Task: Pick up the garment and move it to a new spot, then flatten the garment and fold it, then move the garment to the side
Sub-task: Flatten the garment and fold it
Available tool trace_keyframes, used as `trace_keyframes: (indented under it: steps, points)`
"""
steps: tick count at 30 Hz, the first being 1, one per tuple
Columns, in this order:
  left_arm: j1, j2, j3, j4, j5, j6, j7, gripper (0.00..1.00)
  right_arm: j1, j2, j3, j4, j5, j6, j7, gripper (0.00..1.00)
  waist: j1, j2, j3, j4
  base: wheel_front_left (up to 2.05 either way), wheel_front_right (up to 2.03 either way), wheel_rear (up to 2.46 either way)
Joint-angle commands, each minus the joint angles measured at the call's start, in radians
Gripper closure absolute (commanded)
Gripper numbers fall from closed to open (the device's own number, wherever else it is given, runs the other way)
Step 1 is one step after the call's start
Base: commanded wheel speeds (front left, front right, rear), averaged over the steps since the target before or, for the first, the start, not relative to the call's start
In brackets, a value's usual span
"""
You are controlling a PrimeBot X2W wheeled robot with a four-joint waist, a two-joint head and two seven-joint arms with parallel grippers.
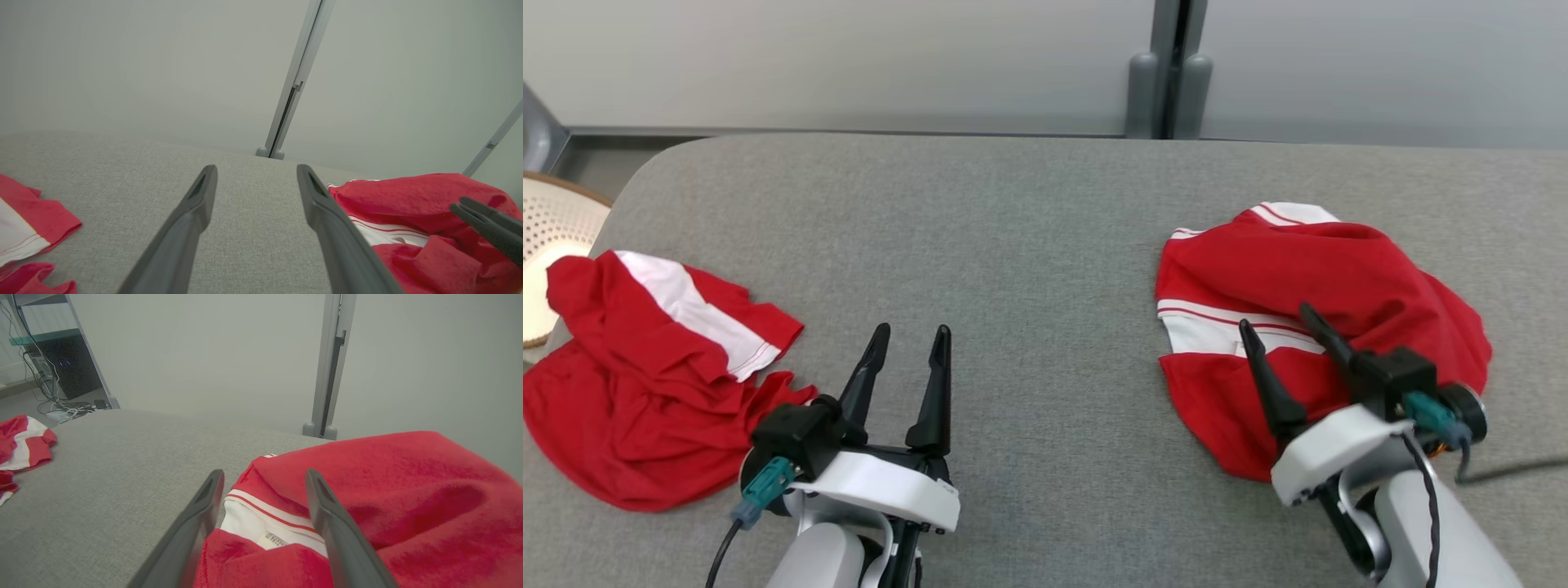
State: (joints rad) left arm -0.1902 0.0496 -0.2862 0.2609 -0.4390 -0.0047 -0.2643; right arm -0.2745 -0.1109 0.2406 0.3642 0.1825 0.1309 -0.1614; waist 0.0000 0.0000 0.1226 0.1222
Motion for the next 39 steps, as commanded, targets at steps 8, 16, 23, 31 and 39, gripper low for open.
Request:
trace_keyframes:
  steps: [8,16,23,31,39]
  points:
    - [-0.06,0.003,-0.085,-0.014,-0.065,0.028,0.0,0.0,-0.186,-0.079,0.077,0.16,-0.049,0.0,0.21,0.0,0.0,0.0,0.09,0.107,0.0,0.0,0.0]
    - [-0.08,0.002,-0.136,-0.026,-0.108,0.053,0.0,0.0,-0.282,-0.12,0.121,0.282,-0.006,0.0,0.325,0.0,0.0,0.0,0.13,0.183,0.0,0.0,0.0]
    - [-0.08,0.003,-0.149,-0.03,-0.125,0.066,0.0,0.0,-0.306,-0.124,0.143,0.395,0.019,0.0,0.396,0.69,0.0,0.0,0.133,0.205,0.0,0.0,0.0]
    - [-0.077,0.002,-0.138,-0.023,-0.113,0.066,0.0,0.0,-0.331,-0.103,0.135,0.402,0.036,0.0,0.332,1.0,0.0,0.0,0.114,0.182,0.0,0.0,0.0]
    - [-0.062,0.003,-0.126,-0.007,-0.097,0.06,0.0,0.0,-0.405,-0.036,0.138,0.334,0.101,0.0,0.213,1.0,0.0,0.0,0.056,0.144,0.0,0.0,0.0]
